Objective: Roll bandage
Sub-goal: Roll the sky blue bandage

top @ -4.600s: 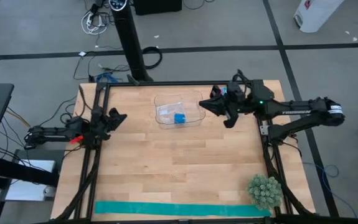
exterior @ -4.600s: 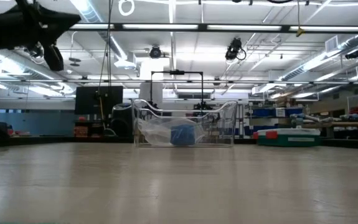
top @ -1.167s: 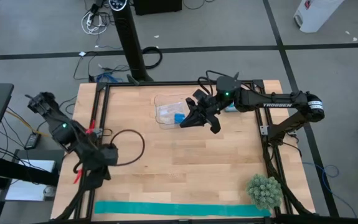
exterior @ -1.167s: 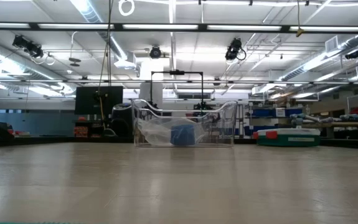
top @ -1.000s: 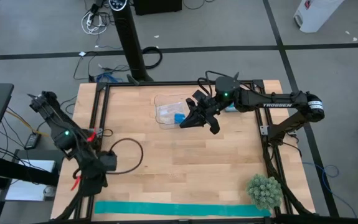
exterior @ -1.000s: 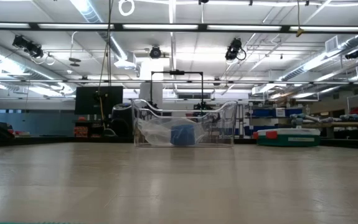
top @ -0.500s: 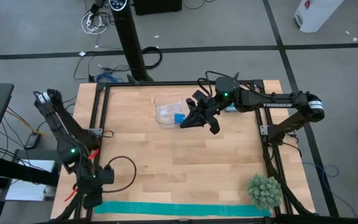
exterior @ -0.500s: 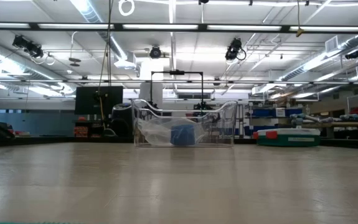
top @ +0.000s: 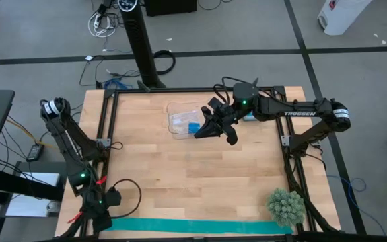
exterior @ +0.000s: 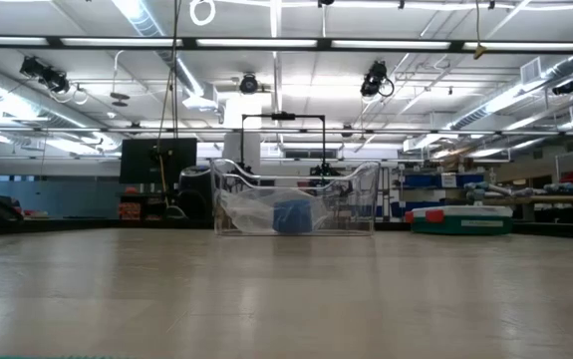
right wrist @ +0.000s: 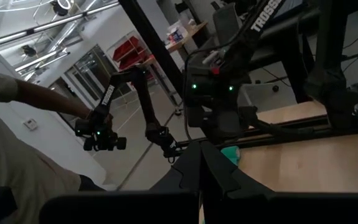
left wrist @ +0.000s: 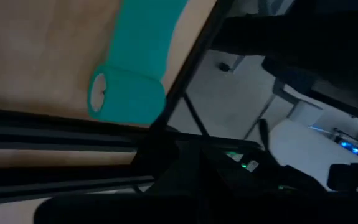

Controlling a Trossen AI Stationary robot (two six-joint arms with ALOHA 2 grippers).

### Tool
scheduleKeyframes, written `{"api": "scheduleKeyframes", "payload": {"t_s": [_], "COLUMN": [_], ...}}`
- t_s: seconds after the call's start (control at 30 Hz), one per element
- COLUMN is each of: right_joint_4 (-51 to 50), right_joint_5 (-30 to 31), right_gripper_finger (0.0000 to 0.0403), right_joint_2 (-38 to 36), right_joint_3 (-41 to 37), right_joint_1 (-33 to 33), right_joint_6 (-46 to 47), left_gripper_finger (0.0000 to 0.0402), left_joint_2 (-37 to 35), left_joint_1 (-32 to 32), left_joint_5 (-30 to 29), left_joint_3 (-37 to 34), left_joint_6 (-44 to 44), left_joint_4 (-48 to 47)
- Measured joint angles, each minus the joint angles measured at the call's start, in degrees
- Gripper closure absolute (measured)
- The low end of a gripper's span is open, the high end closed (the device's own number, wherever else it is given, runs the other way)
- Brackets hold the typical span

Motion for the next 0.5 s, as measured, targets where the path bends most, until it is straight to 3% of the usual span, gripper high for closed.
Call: {"api": "scheduleKeyframes", "payload": {"t_s": [0.5], "right_joint_4": [0.71], "right_joint_5": [0.00], "right_gripper_finger": [0.0403], "right_joint_2": [0.00], "right_joint_3": [0.00], "right_joint_1": [0.00], "right_joint_6": [0.54], "left_gripper_finger": [0.0383], "left_joint_2": [8.62], "left_joint_1": [-0.69], "left_joint_5": [5.28], "left_joint_3": [-0.08], "left_joint_6": [-0.47], "left_joint_4": [-0.42]}}
